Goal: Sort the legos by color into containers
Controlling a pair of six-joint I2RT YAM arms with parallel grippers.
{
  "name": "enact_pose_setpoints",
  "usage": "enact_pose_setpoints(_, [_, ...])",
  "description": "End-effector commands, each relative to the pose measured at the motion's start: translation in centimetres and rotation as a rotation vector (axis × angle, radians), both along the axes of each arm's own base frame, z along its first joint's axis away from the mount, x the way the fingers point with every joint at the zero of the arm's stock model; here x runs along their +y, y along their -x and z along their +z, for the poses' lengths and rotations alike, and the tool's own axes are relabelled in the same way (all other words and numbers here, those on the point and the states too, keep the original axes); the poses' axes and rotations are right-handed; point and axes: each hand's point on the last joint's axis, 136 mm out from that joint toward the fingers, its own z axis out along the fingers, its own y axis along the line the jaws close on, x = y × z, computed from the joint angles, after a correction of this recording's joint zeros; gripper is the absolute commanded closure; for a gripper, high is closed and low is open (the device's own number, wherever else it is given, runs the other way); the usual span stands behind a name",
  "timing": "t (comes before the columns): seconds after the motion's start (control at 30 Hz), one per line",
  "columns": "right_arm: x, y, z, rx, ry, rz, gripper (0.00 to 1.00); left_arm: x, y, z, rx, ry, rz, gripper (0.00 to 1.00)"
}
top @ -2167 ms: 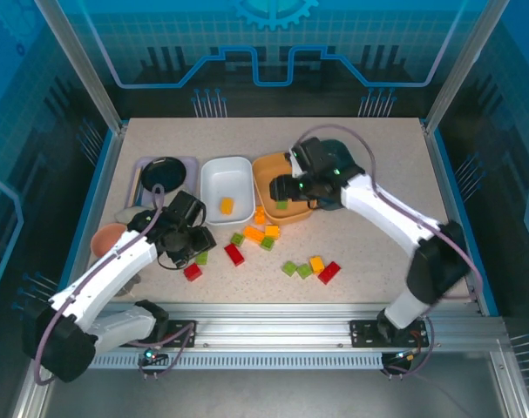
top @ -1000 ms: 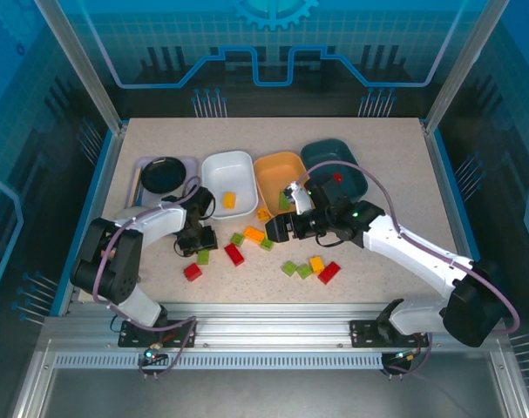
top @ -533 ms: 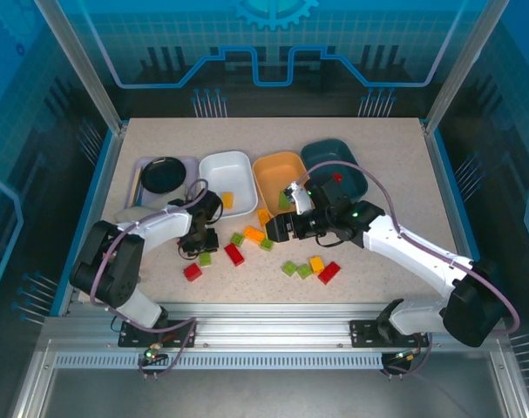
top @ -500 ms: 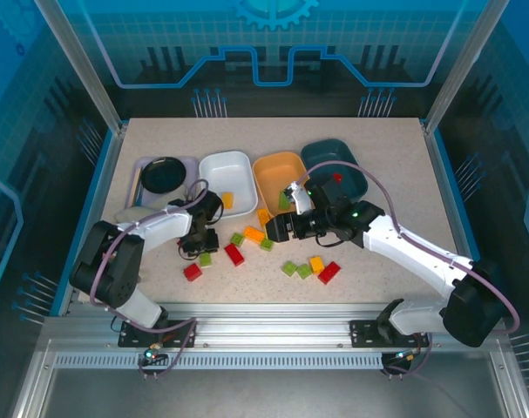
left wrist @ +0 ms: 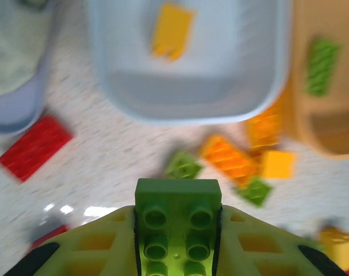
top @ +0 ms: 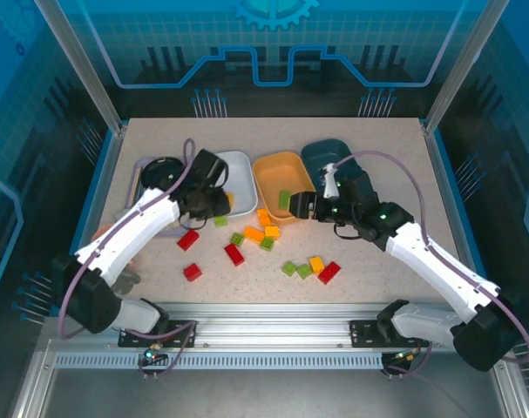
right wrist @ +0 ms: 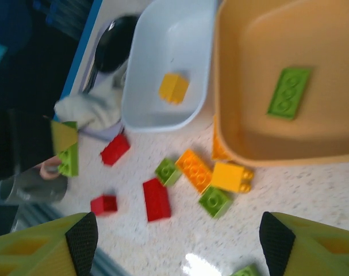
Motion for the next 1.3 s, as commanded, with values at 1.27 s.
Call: enact_pose_setpoints(1.27, [-7.3,7.2,-9.4,0.367,0.412,0.042,0.28,-17.9,-17.7,-1.3,-0.046,0.301,-0.106,0.33])
